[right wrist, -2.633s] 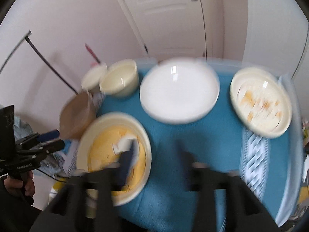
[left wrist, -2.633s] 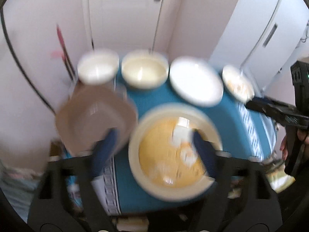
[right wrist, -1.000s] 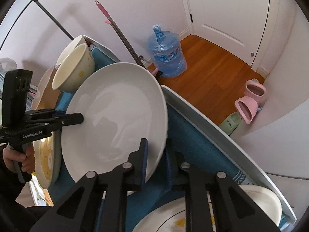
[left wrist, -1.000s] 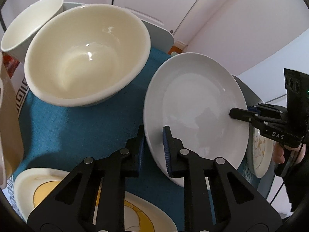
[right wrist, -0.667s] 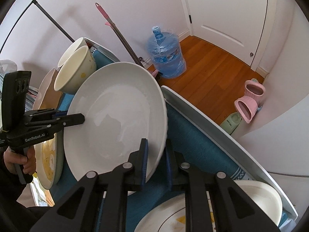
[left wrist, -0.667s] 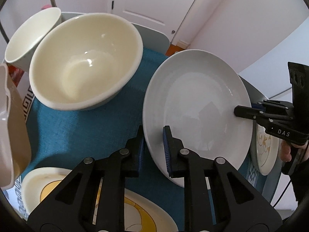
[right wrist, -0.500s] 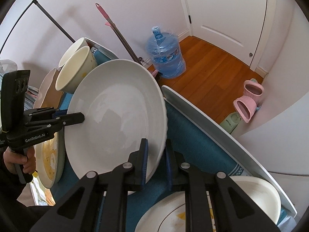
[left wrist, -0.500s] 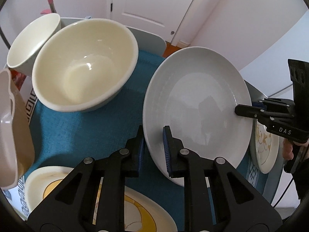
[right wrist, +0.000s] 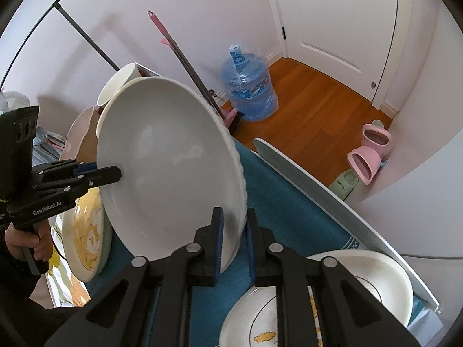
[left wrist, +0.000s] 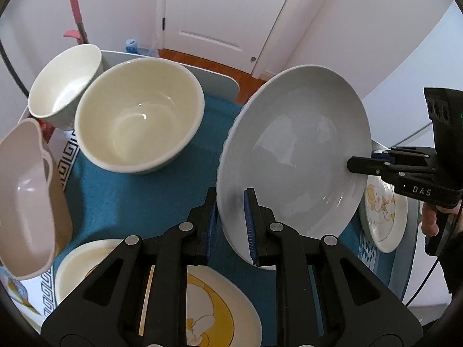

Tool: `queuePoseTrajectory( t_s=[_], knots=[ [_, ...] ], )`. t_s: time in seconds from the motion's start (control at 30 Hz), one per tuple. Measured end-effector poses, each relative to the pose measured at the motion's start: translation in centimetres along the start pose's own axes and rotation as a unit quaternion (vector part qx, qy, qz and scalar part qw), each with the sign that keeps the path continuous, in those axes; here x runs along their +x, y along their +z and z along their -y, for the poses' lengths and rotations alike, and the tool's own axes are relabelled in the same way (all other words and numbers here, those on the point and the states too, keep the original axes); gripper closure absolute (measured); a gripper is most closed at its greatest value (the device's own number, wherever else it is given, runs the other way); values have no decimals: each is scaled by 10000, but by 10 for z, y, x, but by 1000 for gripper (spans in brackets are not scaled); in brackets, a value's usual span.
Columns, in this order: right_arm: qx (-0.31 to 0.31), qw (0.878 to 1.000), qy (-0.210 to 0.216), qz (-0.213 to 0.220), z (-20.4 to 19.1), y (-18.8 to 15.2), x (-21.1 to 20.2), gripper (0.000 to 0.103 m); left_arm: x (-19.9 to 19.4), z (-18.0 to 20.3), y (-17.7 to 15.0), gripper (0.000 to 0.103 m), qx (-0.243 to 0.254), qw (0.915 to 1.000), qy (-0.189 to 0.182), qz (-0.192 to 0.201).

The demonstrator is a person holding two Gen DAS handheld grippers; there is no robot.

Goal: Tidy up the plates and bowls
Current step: 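Lift the white oval dish and carry it over the yellow duck plate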

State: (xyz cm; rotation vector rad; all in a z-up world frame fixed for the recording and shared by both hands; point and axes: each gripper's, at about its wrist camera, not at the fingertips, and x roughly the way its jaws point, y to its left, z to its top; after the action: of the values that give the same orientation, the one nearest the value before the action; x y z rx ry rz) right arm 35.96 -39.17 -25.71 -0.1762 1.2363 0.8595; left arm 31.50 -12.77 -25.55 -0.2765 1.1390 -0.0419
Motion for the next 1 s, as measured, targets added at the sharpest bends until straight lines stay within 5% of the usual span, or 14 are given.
queuePoseTrajectory(
  t_s=[0.6,1.0],
  knots=[
    [279,9987,91,-407,-12,-7,-10,90,-25,-16,12,87,135,9995,-113,-253],
    [776,9933,443,-737,-92,-43,-13,90,-70,-78,-11,87,210,9973,-221,-671]
  ],
)
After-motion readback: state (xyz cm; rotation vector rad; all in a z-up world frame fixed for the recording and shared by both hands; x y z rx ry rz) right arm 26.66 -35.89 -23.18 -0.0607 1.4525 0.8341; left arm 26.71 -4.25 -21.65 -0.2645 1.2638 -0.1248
